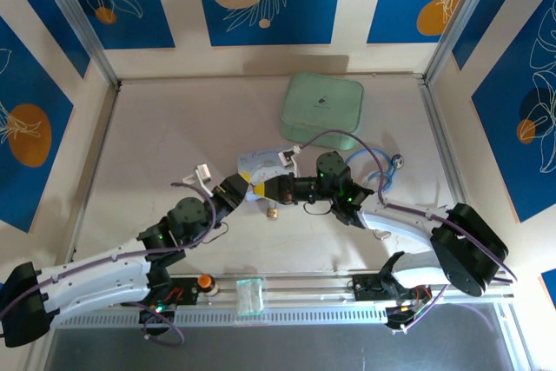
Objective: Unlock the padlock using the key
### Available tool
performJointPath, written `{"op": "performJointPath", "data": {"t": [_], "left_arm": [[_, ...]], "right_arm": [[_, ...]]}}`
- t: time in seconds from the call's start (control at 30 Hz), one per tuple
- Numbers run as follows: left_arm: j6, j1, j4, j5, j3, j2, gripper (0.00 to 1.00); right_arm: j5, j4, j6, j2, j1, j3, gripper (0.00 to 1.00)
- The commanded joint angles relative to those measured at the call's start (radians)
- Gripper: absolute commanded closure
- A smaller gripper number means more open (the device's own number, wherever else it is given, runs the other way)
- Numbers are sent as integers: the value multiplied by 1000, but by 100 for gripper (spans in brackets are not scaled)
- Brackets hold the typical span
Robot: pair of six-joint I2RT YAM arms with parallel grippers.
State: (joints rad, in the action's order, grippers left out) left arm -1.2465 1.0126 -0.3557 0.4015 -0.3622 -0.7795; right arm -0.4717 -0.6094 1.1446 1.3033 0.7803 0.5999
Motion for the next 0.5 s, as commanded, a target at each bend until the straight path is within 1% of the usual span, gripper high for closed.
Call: {"op": "performJointPath", "data": {"t": [0.0, 0.07, 0.1, 0.17, 0.23, 0.47], "left_arm": [[22, -6, 44, -48, -35, -17, 53], [23, -8, 53, -66, -46, -31, 58], [21, -8, 55, -77, -50, -40, 58], [15, -8, 5, -93, -40, -55, 58], [-3, -8, -40, -101, -28, -69, 61], [-42, -9, -71, -133, -37, -80, 85]], "right_arm": [[-68, 65, -56, -15, -2, 33, 100], [-78, 49, -52, -21, -8, 19, 100], [-83, 36, -48, -24, -9, 12, 100], [-91, 33, -49, -24, -7, 9, 100], [-95, 28, -49, -24, -4, 9, 100], [-76, 12, -39, -25, -12, -7, 100]]}}
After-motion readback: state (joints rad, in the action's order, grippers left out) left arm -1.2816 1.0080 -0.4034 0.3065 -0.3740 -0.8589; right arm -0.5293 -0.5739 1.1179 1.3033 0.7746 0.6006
